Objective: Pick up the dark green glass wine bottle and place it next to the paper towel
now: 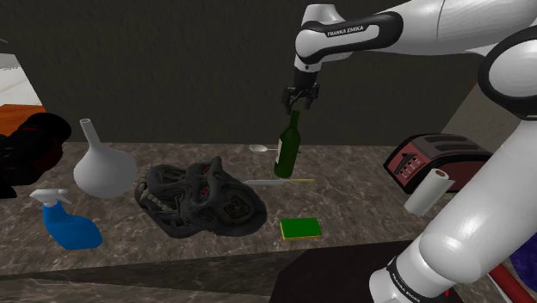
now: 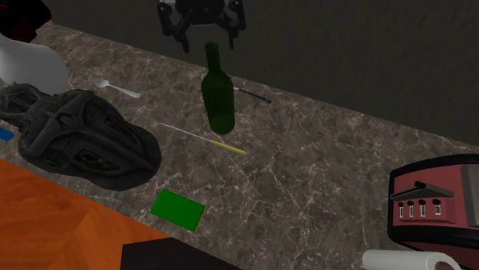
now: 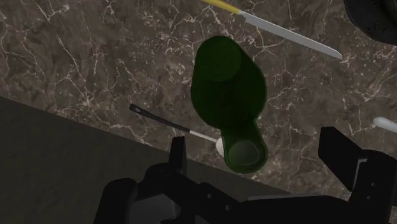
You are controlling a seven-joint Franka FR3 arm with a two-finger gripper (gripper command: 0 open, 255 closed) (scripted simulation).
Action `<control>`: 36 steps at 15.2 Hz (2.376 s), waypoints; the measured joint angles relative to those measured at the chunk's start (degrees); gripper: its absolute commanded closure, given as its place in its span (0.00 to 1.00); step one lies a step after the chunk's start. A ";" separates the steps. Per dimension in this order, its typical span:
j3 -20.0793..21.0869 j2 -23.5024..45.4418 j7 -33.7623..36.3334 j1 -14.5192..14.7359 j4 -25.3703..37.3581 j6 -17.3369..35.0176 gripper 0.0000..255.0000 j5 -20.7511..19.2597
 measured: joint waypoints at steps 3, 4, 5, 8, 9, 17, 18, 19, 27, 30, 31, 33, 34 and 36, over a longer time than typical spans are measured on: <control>-0.07 0.52 0.00 -0.08 -1.52 2.05 0.00 -0.07; -0.10 0.70 -0.03 -0.10 -2.00 2.70 0.00 -0.10; -0.12 1.04 -0.01 -0.13 -2.77 3.80 0.00 -0.12; -0.14 1.43 -0.01 -0.15 -3.16 4.59 0.00 -0.14; -0.15 1.43 -0.02 -0.15 -3.20 4.64 0.00 -0.14; -0.14 1.43 -0.01 -0.15 -3.19 4.67 1.00 -0.14; -0.14 1.43 -0.01 -0.15 -3.19 4.67 1.00 -0.14; -0.14 1.43 -0.01 -0.15 -3.19 4.67 1.00 -0.14; -0.14 0.86 -0.11 -0.14 -1.64 2.52 1.00 -0.09; -0.11 0.69 -0.17 -0.11 0.42 0.29 1.00 -0.04; -0.14 0.46 -0.28 -0.14 1.03 -0.55 1.00 -0.03; -0.11 0.05 -0.27 -0.11 1.98 -1.91 1.00 0.00; -0.13 0.12 -0.38 -0.14 2.82 -2.67 1.00 0.02; -0.15 -0.15 -0.48 -0.16 4.12 -4.24 1.00 0.05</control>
